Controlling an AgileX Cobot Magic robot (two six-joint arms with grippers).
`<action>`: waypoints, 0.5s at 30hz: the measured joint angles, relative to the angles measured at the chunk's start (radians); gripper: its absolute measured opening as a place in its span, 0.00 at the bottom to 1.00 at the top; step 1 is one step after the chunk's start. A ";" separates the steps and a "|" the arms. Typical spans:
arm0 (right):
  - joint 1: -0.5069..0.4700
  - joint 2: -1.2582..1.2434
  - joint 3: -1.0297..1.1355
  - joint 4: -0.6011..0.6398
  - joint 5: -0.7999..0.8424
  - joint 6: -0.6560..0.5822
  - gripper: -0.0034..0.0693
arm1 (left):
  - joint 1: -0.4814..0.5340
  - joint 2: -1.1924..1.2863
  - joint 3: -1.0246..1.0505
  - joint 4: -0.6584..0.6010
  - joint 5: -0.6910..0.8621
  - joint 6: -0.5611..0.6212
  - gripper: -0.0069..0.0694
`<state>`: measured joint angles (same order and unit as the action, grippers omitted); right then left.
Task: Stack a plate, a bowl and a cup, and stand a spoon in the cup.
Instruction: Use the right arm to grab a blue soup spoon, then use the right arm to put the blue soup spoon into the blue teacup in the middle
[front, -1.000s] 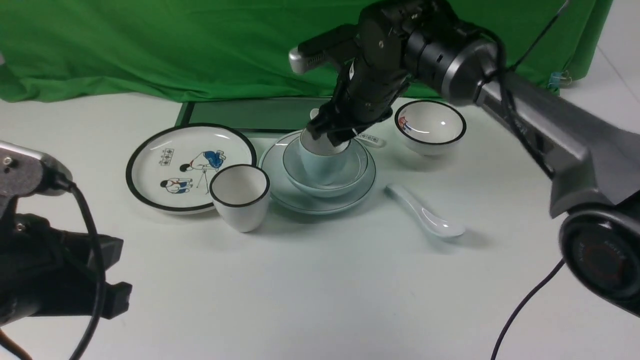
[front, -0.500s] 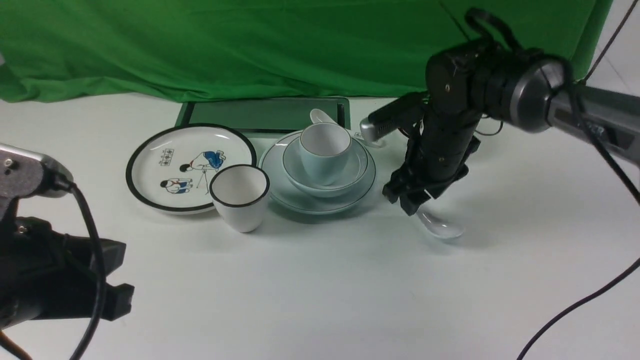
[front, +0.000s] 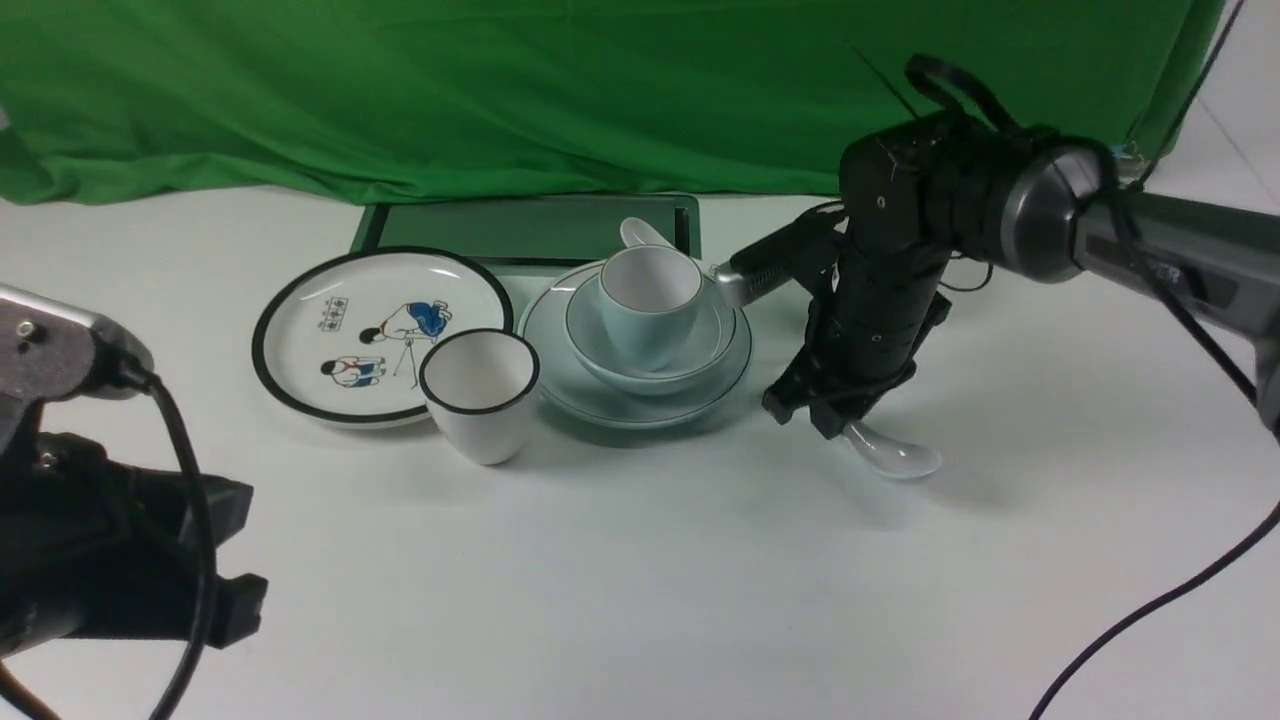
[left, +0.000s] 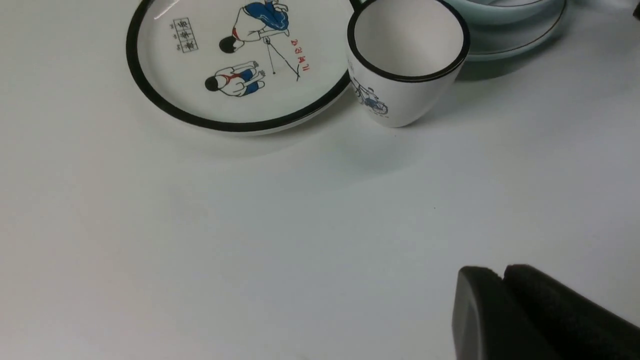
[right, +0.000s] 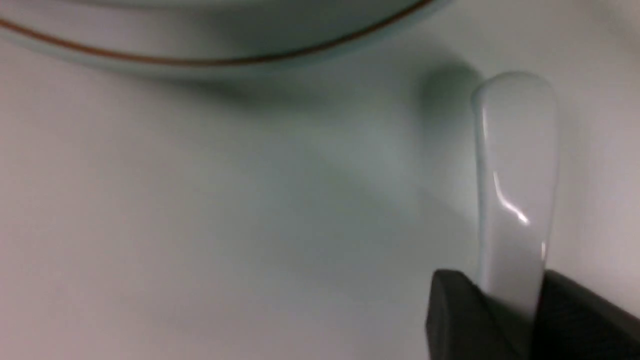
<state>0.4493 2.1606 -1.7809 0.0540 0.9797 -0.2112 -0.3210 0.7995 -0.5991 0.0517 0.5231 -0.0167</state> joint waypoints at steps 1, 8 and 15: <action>0.001 -0.027 0.000 0.022 -0.002 -0.021 0.31 | 0.000 0.000 0.000 0.000 -0.003 0.000 0.08; 0.083 -0.184 -0.002 0.395 -0.431 -0.341 0.31 | 0.000 0.000 0.000 -0.023 -0.049 0.000 0.08; 0.154 -0.036 -0.003 0.445 -0.955 -0.444 0.31 | 0.000 0.000 0.000 -0.034 -0.050 0.000 0.08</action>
<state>0.6028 2.1245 -1.7840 0.4994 0.0247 -0.6555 -0.3210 0.7995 -0.5991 0.0172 0.4731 -0.0167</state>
